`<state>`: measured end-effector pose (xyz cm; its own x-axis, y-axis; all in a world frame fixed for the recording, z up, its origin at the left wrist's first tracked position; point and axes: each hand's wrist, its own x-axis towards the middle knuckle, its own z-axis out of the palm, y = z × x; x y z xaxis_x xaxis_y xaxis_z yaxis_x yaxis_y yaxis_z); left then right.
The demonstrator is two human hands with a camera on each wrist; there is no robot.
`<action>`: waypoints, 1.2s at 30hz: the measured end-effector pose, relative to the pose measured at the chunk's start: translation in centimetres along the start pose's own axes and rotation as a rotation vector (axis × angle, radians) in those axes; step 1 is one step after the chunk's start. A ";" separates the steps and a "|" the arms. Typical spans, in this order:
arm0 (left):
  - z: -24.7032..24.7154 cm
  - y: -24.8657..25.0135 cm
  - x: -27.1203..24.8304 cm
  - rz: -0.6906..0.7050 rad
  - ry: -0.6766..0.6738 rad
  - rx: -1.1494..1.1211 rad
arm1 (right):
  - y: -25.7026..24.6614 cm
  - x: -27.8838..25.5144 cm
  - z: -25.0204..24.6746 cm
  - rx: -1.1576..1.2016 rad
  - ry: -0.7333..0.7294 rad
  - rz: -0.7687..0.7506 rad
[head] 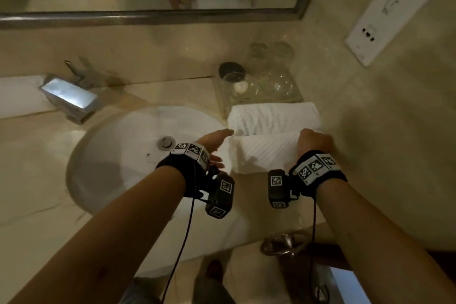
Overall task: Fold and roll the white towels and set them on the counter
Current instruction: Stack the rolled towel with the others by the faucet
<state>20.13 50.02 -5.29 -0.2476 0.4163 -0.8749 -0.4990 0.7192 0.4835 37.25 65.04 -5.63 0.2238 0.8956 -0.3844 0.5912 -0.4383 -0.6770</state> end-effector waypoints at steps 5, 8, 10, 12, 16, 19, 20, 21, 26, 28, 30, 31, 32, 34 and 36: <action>3.7 0.1 0.5 -0.004 -0.032 0.030 | 1.2 2.9 -0.2 -0.086 -0.047 0.091; 5.2 0.4 1.2 0.008 -0.015 -0.012 | 2.4 4.5 -0.6 0.101 -0.227 0.205; 5.8 0.3 2.0 0.025 0.018 -0.061 | 3.2 5.1 -0.9 0.250 -0.327 0.292; 6.3 0.1 2.1 0.020 0.064 -0.095 | 3.6 6.0 -1.3 0.298 -0.391 0.302; 6.7 -0.4 3.8 0.017 0.144 -0.115 | 3.6 6.2 -2.6 0.244 -0.442 0.297; 5.7 -0.2 2.9 0.011 0.183 -0.079 | 3.9 5.7 -3.0 0.241 -0.506 0.284; 5.2 -0.3 2.8 0.020 0.187 -0.065 | 4.1 5.4 -3.0 0.242 -0.527 0.272; 4.5 -0.4 2.7 0.033 0.177 -0.061 | 4.1 5.0 -2.9 0.255 -0.549 0.245; 0.3 -1.7 0.8 0.088 0.134 -0.102 | 2.5 1.6 -1.3 0.258 -0.597 0.181; -1.9 -2.2 0.1 0.109 0.163 -0.110 | 1.4 -0.5 -0.3 0.223 -0.635 0.175; -4.8 -2.8 -0.9 0.124 0.206 -0.120 | 0.1 -2.8 1.1 0.203 -0.679 0.167; -6.0 -3.1 -1.5 0.120 0.215 -0.124 | -0.3 -3.8 1.9 0.199 -0.707 0.172; -7.5 -3.5 -2.4 0.125 0.219 -0.149 | -0.9 -5.2 3.0 0.189 -0.740 0.169; -10.8 -4.3 -4.1 0.131 0.235 -0.193 | -1.6 -7.9 5.2 0.165 -0.804 0.160; -14.0 -4.8 -5.7 0.131 0.275 -0.221 | -2.3 -10.6 7.1 0.143 -0.865 0.166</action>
<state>12.29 36.41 -2.99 -0.5198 0.3100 -0.7960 -0.6082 0.5201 0.5997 27.96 56.05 -4.47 -0.3990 0.4750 -0.7843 0.4883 -0.6139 -0.6202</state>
